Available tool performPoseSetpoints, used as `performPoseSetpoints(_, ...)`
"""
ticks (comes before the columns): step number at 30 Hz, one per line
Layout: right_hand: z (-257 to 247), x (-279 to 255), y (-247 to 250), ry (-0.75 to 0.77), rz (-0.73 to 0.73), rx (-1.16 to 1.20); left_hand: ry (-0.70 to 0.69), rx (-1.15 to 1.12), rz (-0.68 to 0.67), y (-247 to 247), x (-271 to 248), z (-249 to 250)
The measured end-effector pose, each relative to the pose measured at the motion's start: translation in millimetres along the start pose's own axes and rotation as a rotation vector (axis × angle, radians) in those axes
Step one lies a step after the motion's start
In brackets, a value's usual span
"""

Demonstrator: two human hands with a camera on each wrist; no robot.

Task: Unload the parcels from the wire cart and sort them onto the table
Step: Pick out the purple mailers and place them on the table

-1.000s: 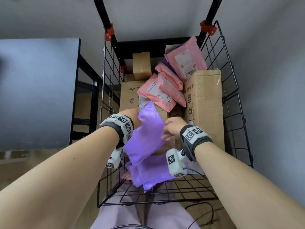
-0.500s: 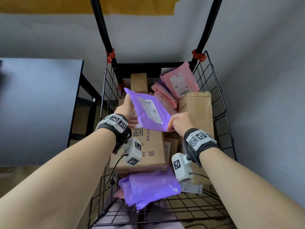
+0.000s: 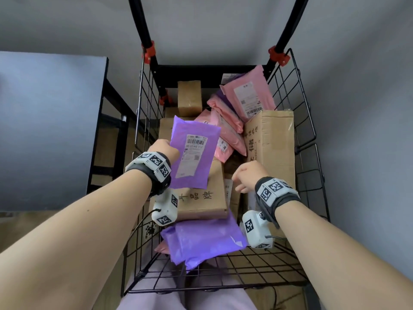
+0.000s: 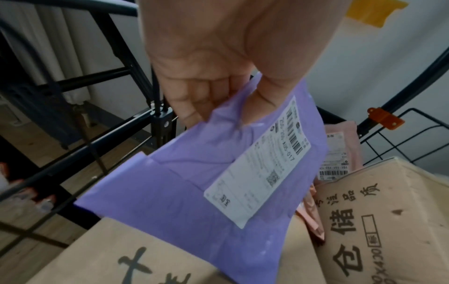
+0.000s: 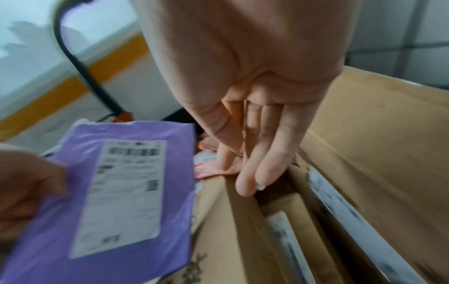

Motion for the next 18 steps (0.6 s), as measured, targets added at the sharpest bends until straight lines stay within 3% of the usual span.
performPoseSetpoints(6,72,10,-24,-0.348,-0.12,0.067,-0.02,0.086,-0.035,-14,0,-25)
performPoseSetpoints(13,105,10,-60,-0.449,-0.167,0.063,-0.049,0.131,-0.057,-34,3,-37)
performPoseSetpoints(18,111,9,-74,-0.412,-0.276,-0.025,-0.041,0.138,-0.06,-38,0,-40)
Point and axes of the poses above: each hand's wrist, its own x-axis towards the middle knuckle, its own y-axis out of the back of the hand, z = x × y, the point moved 5 cm from there along x, towards the middle knuckle, and after that the axes turned 4 degrees about -z, right-handed, at the moved point
